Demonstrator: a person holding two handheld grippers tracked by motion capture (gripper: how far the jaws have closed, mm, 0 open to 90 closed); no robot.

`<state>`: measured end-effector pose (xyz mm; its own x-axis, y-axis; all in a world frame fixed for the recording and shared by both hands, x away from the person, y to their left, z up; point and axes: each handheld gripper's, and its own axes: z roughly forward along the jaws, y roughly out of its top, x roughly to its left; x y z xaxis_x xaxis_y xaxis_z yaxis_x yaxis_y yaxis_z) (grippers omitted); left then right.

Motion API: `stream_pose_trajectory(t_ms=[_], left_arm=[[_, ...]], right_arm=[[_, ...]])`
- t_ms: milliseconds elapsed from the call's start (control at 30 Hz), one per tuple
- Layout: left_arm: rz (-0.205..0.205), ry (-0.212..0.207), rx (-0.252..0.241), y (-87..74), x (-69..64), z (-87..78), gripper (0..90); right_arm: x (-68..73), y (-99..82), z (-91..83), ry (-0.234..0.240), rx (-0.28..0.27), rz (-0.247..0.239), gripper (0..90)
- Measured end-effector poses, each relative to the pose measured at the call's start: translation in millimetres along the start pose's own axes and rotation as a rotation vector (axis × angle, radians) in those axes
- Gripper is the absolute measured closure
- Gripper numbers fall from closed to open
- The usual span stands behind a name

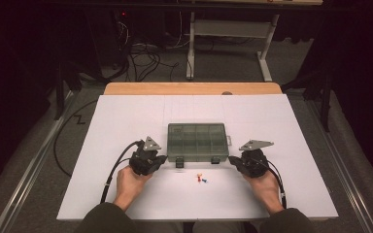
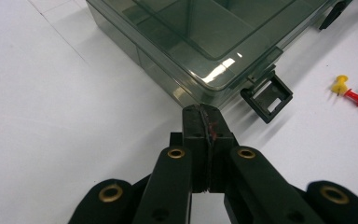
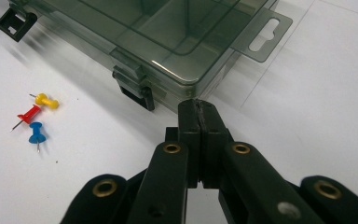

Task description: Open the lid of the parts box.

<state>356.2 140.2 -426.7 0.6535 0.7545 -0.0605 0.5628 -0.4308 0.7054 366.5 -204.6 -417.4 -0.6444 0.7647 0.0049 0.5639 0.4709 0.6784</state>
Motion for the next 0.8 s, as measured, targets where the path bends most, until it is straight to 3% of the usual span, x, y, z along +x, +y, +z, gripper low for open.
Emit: stream_pose_trajectory(t_ms=[800], left_arm=[[0.006, 0.003, -0.005, 0.5, 0.3, 0.6, 89.5]], right_arm=[[0.2, 0.0, 0.4, -0.011, -0.005, -0.002, 90.0]])
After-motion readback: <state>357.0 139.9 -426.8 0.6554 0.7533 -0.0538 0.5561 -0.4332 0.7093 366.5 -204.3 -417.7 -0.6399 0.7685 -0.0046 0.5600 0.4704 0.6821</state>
